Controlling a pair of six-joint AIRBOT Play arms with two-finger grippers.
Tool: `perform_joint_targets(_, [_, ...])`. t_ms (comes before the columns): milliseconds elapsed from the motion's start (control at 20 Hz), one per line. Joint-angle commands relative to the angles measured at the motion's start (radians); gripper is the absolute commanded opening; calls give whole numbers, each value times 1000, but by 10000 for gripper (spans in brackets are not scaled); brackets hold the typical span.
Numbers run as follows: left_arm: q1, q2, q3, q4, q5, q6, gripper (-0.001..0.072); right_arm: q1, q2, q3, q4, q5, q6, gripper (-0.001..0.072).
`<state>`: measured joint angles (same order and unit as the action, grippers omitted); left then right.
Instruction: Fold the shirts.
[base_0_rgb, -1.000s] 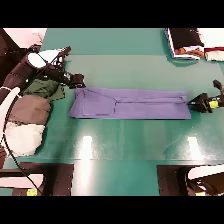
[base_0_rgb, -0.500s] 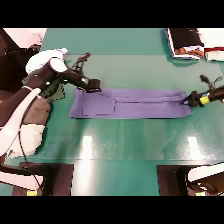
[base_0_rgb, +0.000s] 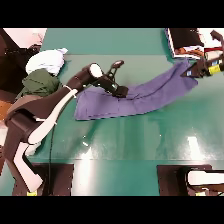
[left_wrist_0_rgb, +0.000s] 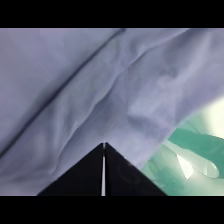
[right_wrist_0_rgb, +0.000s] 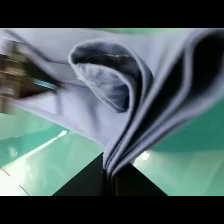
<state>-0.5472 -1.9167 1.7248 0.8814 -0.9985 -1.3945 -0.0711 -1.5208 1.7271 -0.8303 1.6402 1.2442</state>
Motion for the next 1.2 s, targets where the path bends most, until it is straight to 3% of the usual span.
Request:
perform_joint_targets(0, [-30,-62,37,-2,34,-25,22,147,21,130,2,-3,50,10])
perform_joint_targets(400, [-29,-73,37,1,109,-47,23,386,21,214,1,-100,50,11])
perform_joint_targets(600, [4,-64,57,36,40,-61,22,431,19,214,0,-132,26,11])
perform_joint_targets(900, [158,125,60,321,-97,-98,22,534,-24,214,21,-209,-22,12])
perform_joint_targets(1150, [376,349,60,437,-181,-90,24,715,-198,214,211,-418,-161,13])
